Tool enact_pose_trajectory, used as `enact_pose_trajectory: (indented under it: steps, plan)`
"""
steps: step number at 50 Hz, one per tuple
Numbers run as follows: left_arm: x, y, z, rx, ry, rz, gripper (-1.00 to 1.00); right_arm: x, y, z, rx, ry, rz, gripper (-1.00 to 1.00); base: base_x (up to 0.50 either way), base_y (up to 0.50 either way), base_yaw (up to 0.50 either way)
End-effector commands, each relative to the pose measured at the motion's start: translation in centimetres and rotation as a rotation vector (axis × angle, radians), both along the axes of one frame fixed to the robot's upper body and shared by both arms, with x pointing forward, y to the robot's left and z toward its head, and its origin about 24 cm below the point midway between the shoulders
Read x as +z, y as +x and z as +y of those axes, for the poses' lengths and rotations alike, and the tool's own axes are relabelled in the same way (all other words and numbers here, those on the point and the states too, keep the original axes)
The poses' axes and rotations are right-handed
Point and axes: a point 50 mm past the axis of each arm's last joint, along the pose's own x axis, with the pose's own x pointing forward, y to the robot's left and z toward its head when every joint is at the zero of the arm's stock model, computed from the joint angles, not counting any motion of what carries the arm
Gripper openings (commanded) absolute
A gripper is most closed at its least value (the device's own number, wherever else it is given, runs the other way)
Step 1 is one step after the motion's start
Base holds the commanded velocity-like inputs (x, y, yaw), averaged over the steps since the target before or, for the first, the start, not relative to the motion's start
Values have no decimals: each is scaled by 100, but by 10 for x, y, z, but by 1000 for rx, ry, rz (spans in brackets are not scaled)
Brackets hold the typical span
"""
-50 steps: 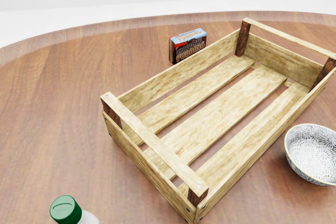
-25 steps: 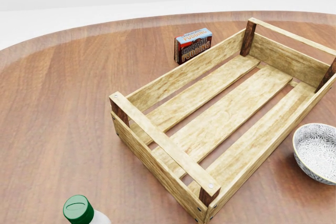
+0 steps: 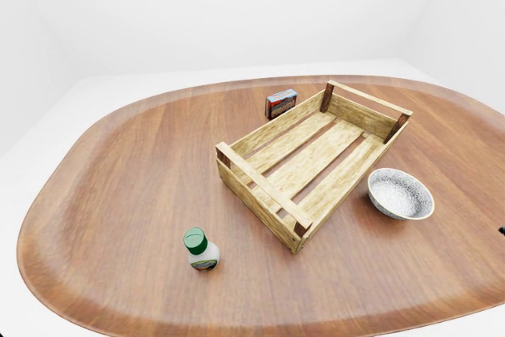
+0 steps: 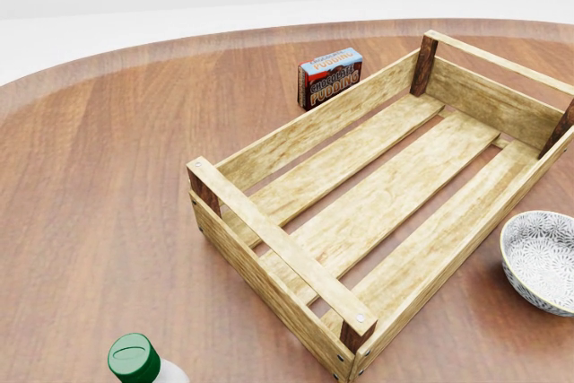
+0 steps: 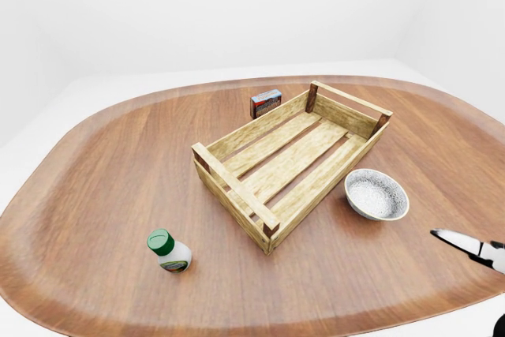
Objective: Pick up the salad dressing and put it in the tray.
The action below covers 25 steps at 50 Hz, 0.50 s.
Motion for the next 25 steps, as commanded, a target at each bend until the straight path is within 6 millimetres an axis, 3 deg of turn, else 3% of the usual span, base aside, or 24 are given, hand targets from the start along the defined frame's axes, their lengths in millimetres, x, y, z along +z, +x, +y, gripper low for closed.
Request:
enact_pose_trajectory:
  steps: [1, 4, 7, 16, 19, 25]
  plan:
    - [0, 0, 0, 0, 0, -1, 100, 24, -2, 13, 170, 97, -224, 100, 0, 0, 0]
    - [0, 0, -1, -2, 2, -1, 100, 36, 13, 29, 156, 39, -220, 100, 0, 0, 0]
    - [0, 0, 0, -2, 0, 2, 100, 58, 32, 41, 307, 131, -364, 100, 0, 0, 0]
    - [-3, 3, 2, -1, -6, 18, 100, 82, 82, 97, 487, 13, -349, 100, 0, 0, 0]
    - [-3, 3, 2, -2, -7, 18, 100, 83, 89, 109, 519, -31, -343, 100, 0, 0, 0]
    - [-4, 4, 1, -4, -7, 22, 100, 68, 111, 137, 586, -122, -242, 100, 0, 0, 0]
